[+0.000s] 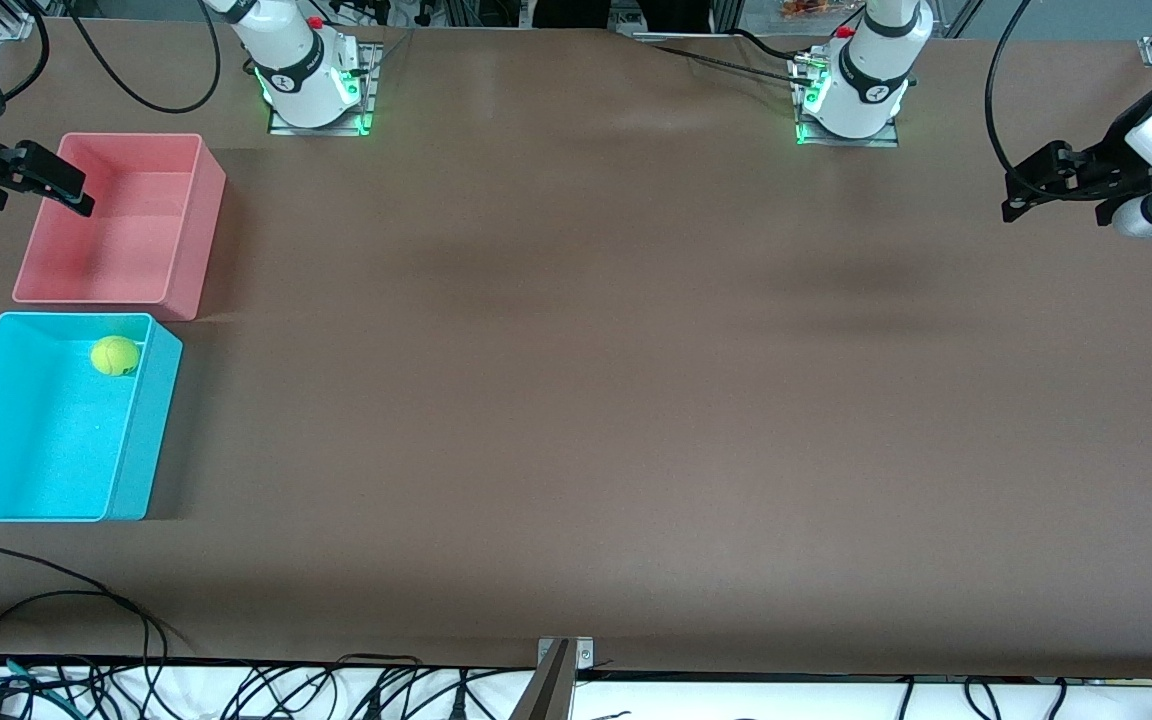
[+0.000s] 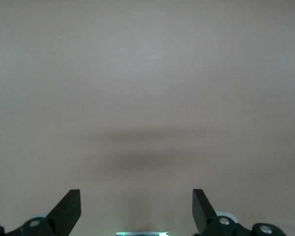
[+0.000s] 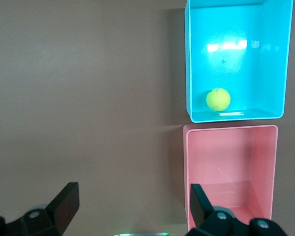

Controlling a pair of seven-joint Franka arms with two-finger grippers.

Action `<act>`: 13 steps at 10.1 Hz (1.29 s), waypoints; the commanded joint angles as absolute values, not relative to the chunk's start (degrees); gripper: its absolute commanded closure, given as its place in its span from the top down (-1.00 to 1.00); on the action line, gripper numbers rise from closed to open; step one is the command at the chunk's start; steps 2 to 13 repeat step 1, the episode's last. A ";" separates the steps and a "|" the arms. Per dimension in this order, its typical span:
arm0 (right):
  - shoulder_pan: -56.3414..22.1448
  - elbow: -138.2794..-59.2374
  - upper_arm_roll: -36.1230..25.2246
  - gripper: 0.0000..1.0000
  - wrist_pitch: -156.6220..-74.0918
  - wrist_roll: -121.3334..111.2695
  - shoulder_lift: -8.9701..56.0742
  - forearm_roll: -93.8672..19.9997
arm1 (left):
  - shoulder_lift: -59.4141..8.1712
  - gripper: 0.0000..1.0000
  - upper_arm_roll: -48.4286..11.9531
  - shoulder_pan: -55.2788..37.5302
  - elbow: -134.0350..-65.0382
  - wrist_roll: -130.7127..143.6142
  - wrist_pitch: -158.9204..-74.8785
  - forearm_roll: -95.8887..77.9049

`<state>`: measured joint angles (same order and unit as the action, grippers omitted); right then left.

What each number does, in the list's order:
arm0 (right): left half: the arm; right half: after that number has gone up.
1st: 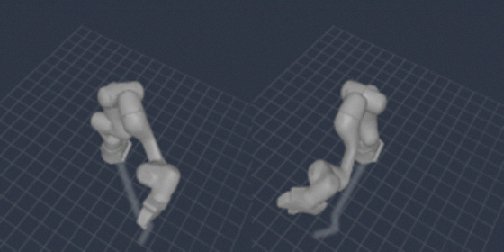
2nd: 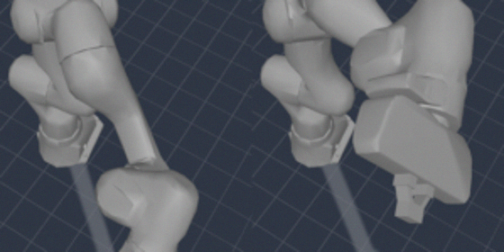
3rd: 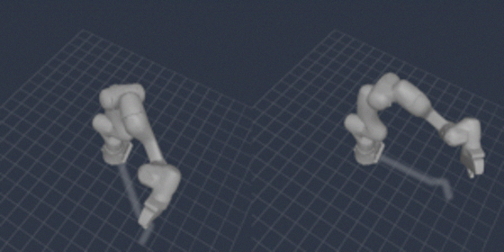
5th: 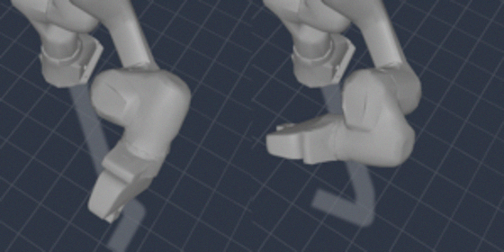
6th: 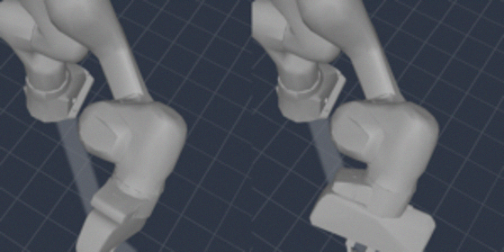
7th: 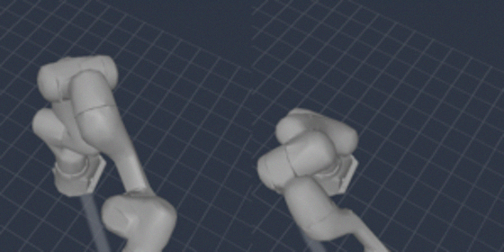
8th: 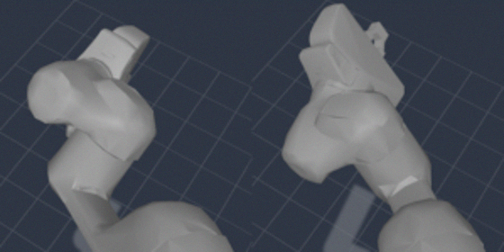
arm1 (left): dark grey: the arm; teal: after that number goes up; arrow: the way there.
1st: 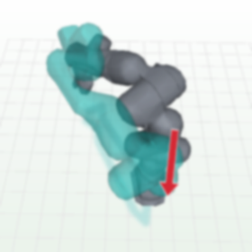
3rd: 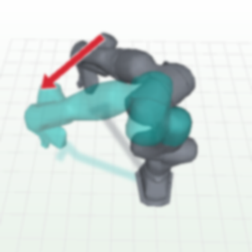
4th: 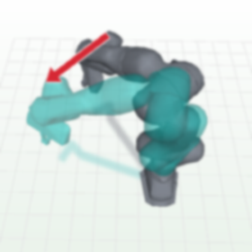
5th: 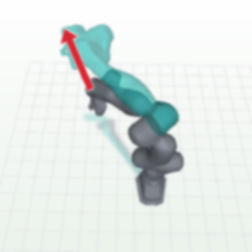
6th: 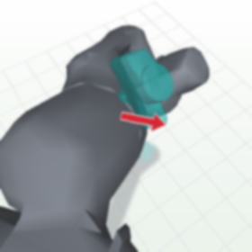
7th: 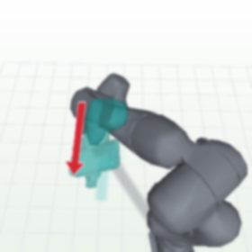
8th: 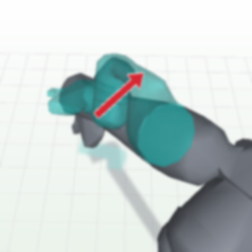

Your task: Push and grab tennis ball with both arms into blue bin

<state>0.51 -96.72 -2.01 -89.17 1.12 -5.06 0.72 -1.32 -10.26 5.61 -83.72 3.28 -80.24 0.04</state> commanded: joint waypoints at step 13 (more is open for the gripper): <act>0.97 -93.25 -1.67 1.00 -86.84 0.70 -2.99 0.97 | -2.20 1.00 -10.28 5.54 -81.74 3.78 -79.01 -0.70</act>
